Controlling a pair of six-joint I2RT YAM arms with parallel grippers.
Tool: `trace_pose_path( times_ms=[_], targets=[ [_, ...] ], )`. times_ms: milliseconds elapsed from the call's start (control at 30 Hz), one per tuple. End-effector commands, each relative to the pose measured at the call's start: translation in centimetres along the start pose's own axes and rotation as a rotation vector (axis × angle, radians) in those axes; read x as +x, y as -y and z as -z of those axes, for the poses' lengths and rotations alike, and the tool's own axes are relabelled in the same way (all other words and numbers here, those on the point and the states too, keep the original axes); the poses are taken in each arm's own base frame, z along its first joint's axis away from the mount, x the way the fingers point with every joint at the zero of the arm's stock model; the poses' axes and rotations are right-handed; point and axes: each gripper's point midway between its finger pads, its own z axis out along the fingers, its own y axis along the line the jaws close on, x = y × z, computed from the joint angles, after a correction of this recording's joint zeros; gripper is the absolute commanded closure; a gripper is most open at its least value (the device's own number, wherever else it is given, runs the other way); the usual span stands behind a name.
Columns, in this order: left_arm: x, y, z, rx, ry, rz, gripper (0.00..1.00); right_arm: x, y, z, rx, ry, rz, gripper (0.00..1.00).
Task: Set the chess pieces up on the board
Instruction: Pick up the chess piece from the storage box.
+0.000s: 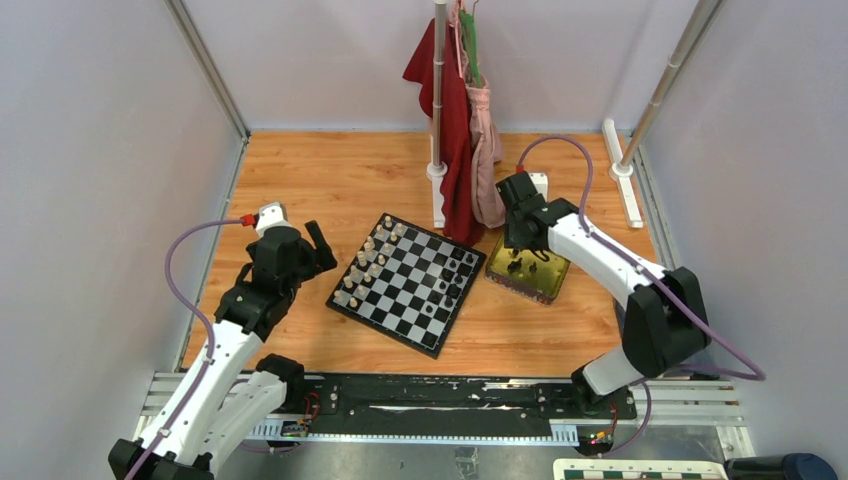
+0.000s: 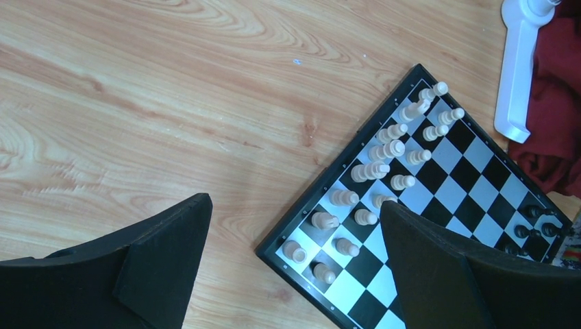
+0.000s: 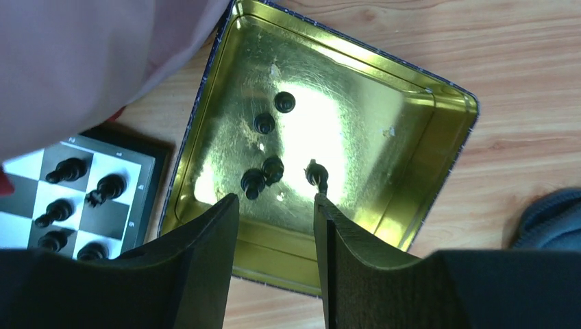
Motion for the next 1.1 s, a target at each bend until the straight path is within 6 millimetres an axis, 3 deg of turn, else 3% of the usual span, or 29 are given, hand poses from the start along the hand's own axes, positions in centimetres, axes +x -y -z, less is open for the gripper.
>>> trace_pose_path(
  times_ms=[0, 400, 1067],
  targets=[
    [0.0, 0.2, -0.4, 0.003, 0.009, -0.008, 0.0, -0.5, -0.3, -2.1, -0.005, -0.015, -0.031, 0.52],
    [0.0, 0.2, -0.6, 0.02, 0.034, -0.018, 0.0, -0.6, 0.7, -6.1, 0.026, -0.082, -0.064, 0.55],
    [0.3, 0.7, -1.7, 0.027, 0.03, -0.033, 0.0, -0.2, 1.0, -8.6, 0.015, -0.135, -0.07, 0.61]
  ],
)
